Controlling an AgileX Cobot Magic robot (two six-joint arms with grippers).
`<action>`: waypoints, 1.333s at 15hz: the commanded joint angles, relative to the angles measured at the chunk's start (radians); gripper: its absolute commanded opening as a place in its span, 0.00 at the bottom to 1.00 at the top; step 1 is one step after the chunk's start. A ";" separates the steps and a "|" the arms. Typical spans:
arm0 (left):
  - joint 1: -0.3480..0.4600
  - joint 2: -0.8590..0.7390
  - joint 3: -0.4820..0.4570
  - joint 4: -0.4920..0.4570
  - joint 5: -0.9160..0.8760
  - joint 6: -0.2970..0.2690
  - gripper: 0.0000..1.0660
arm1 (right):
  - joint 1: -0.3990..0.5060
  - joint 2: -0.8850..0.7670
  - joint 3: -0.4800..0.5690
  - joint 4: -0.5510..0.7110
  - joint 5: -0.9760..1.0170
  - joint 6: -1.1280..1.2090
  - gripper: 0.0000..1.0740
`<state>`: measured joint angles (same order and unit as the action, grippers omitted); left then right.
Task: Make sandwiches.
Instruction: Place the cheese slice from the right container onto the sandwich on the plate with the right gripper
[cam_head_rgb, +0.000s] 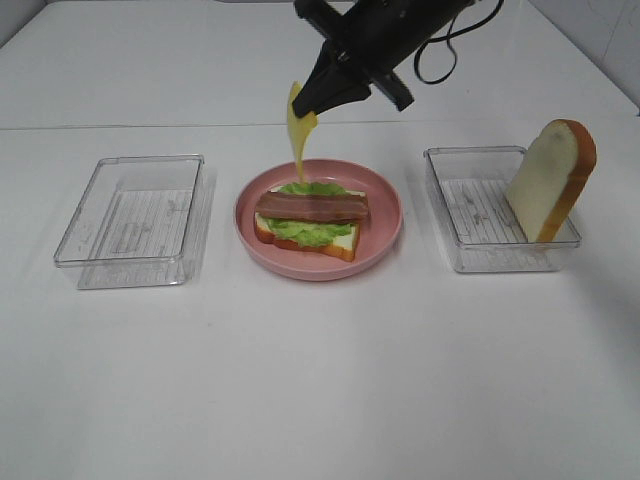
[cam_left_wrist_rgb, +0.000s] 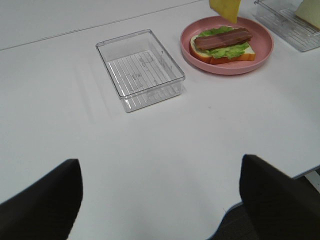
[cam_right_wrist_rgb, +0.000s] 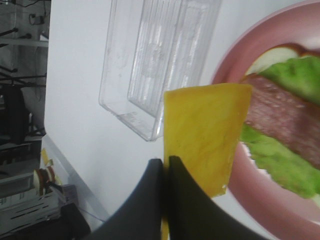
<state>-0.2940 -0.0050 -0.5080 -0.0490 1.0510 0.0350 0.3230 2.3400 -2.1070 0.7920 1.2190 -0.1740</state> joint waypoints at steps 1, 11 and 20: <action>0.001 -0.023 0.004 0.005 -0.010 -0.001 0.76 | 0.040 0.046 -0.004 0.084 0.026 -0.032 0.00; 0.001 -0.023 0.004 0.005 -0.010 -0.001 0.76 | 0.019 0.110 -0.011 -0.065 -0.023 0.067 0.00; 0.001 -0.023 0.004 0.005 -0.010 -0.001 0.76 | 0.014 0.110 -0.011 -0.271 -0.059 0.146 0.14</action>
<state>-0.2940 -0.0050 -0.5080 -0.0490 1.0510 0.0350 0.3390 2.4540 -2.1150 0.5240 1.1640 -0.0340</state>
